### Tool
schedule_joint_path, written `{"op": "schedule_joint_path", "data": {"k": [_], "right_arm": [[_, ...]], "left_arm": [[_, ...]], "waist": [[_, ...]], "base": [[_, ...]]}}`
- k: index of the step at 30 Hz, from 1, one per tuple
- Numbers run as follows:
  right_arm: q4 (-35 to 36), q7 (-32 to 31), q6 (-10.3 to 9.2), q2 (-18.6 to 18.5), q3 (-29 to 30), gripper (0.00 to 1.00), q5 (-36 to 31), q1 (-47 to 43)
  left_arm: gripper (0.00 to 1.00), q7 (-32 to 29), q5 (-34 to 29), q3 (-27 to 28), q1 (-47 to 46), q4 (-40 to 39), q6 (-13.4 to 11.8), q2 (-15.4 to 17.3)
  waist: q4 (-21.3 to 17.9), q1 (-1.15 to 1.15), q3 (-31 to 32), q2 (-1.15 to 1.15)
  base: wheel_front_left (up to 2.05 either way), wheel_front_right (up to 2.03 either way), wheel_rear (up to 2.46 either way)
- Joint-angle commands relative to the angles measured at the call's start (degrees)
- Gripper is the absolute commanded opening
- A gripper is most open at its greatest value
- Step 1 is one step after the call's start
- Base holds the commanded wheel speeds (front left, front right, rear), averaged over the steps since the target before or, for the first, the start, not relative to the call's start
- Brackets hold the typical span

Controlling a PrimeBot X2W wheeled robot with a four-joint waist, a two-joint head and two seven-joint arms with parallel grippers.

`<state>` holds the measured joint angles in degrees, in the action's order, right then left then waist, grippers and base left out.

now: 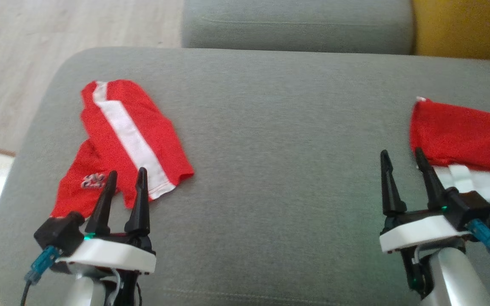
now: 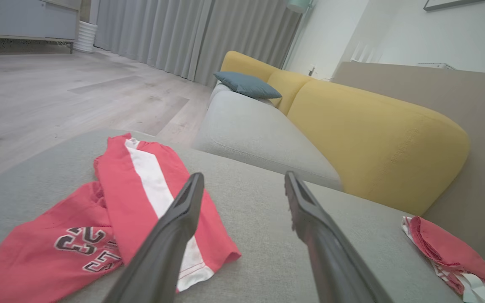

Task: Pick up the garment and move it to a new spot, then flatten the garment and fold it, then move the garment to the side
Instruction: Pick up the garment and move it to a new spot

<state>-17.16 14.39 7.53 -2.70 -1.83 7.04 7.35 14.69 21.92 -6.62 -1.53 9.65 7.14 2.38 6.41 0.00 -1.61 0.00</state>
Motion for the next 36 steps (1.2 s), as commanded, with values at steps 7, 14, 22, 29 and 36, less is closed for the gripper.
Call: {"op": "schedule_joint_path", "data": {"k": [7, 14, 22, 29, 36], "right_arm": [[1.17, 0.61, -0.04, -0.18, -4.69, 1.00, 1.62, -0.24], [0.39, 0.61, -0.04, -0.18, -7.85, 1.00, 3.47, -0.57], [-0.55, 0.61, -0.04, -0.18, -11.09, 1.00, 4.96, -0.41], [-0.81, 0.61, -0.04, -0.18, -11.26, 1.00, 5.35, 0.73], [0.13, 0.61, -0.04, -0.18, -9.97, 1.00, 3.64, 2.62]], "left_arm": [[1.00, 0.31, -0.83, 2.45, -1.69, -1.01, 0.25, 0.50], [1.00, 0.31, -1.69, 3.70, -0.95, -0.95, 0.28, 0.50], [1.00, 0.31, -2.25, 4.52, -0.93, -1.12, 0.32, 0.50], [1.00, 0.31, -2.67, 4.83, -1.32, -1.06, 0.34, 0.50], [1.00, 0.31, 1.16, 6.04, -3.98, -0.11, 0.34, 0.85]], "waist": [[9.79, 0.00, 1.57, 0.00], [15.13, 0.00, 2.34, 0.00], [18.22, 0.00, 1.91, 0.00], [17.89, 0.00, 0.14, 0.00], [16.25, 0.00, -4.16, 0.00]], "base": [[0.00, 0.00, 0.00], [0.00, 0.00, 0.00], [0.00, 0.00, 0.00], [0.00, 0.00, 0.00], [0.00, 0.00, 0.00]]}}
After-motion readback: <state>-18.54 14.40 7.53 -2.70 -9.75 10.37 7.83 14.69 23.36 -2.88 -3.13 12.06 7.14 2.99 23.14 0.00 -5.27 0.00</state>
